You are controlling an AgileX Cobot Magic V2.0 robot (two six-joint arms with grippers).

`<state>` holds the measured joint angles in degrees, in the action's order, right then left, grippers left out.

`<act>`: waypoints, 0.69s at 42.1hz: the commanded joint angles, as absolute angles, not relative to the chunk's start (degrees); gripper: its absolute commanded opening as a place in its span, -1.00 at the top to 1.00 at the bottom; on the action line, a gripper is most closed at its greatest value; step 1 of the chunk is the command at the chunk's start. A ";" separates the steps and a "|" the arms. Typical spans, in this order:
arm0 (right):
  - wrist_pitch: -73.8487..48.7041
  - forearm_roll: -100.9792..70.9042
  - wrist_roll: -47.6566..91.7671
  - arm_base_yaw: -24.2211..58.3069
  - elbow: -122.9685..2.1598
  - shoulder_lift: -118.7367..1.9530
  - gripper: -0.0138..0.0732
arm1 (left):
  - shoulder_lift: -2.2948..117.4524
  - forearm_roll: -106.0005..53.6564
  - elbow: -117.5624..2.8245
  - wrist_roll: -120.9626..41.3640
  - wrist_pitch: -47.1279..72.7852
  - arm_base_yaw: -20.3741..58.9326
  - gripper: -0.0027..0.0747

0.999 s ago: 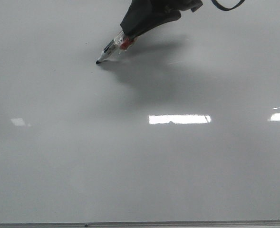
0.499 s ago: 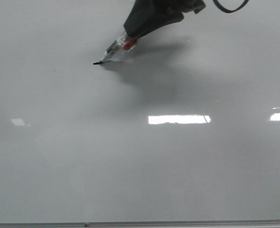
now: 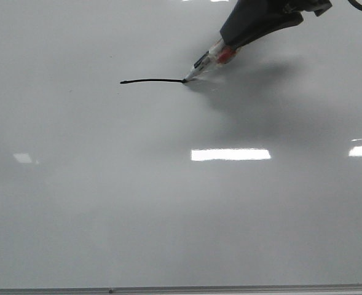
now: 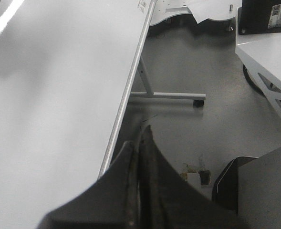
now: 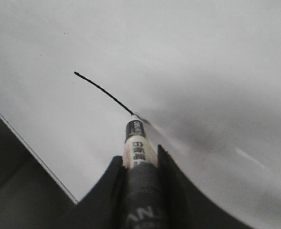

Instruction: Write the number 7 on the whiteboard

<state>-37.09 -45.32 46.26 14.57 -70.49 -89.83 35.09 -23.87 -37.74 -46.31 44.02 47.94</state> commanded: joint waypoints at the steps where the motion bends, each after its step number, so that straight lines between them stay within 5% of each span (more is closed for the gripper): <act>1: -31.44 -42.79 46.77 16.00 -71.56 -90.23 0.82 | 35.12 -25.78 -39.22 -45.91 40.52 47.81 0.98; 16: -30.00 -43.46 46.77 22.20 -71.61 -96.56 0.82 | 35.12 -25.78 -39.22 -45.91 40.52 47.81 0.98; 29: -50.46 -45.60 51.00 22.90 -71.61 -81.16 0.82 | 35.12 -30.32 -39.22 -45.91 38.55 47.81 0.98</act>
